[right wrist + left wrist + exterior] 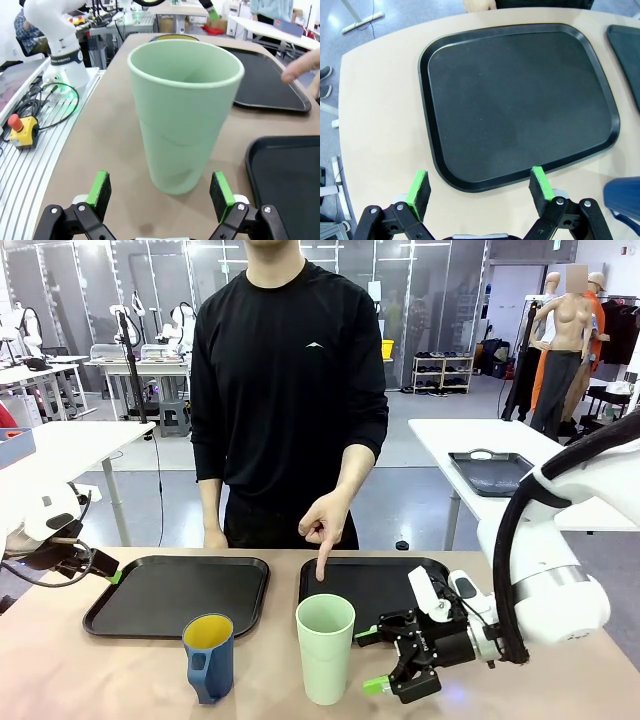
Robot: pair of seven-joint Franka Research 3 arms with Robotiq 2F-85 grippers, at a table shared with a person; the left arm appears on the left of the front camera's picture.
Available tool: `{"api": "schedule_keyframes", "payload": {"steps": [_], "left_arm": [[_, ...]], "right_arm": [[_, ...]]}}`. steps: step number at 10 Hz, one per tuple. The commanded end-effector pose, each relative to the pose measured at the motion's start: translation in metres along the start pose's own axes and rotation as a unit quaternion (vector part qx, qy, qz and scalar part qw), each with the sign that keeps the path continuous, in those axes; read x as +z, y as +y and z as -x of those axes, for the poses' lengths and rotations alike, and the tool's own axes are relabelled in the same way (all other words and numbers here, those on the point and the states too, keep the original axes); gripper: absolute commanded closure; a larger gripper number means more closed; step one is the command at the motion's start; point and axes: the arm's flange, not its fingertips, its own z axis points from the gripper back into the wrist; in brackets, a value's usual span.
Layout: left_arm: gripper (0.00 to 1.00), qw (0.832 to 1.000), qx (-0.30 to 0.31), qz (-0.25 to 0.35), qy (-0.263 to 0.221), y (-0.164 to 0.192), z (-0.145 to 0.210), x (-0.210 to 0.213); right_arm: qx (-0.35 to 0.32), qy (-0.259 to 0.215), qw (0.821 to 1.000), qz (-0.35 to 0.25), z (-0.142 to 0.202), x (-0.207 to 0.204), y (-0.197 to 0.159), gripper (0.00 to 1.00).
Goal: Sort and store the cups by type.
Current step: Pick up the Reusable plastic cup.
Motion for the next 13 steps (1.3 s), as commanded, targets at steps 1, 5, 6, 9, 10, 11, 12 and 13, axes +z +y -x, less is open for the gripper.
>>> {"api": "schedule_keyframes", "payload": {"steps": [1, 5, 6, 9, 10, 11, 12, 13], "left_arm": [[0.00, 1.000, 0.000, 0.000, -0.001, 0.000, 0.000, 0.001], [0.00, 1.000, 0.000, 0.000, -0.001, 0.000, 0.000, 0.001], [0.00, 1.000, 0.000, 0.000, -0.001, 0.000, 0.000, 0.001], [0.00, 1.000, 0.000, 0.000, -0.001, 0.000, 0.000, 0.001], [0.00, 1.000, 0.000, 0.000, -0.001, 0.000, 0.000, 0.001], [0.00, 1.000, 0.000, 0.000, -0.001, 0.000, 0.000, 0.001], [0.00, 1.000, 0.000, 0.000, -0.001, 0.000, 0.000, 0.001], [0.00, 1.000, 0.000, 0.000, -0.001, 0.000, 0.000, 0.001]], "right_arm": [[0.020, -0.035, 0.999, -0.012, 0.006, -0.020, -0.004, 0.00], [0.025, -0.085, 0.996, -0.019, 0.009, -0.045, -0.005, 0.00], [0.026, -0.087, 0.996, -0.021, 0.009, -0.050, -0.005, 0.00], [0.028, -0.092, 0.995, -0.018, 0.011, -0.063, -0.009, 0.00], [0.024, -0.086, 0.996, -0.011, 0.013, -0.066, -0.012, 0.00], [0.021, -0.086, 0.996, -0.012, 0.014, -0.069, -0.016, 0.00], [0.016, -0.098, 0.995, -0.021, 0.015, -0.073, -0.018, 0.00], [0.015, -0.103, 0.994, -0.031, 0.015, -0.077, -0.019, 0.00]]}}
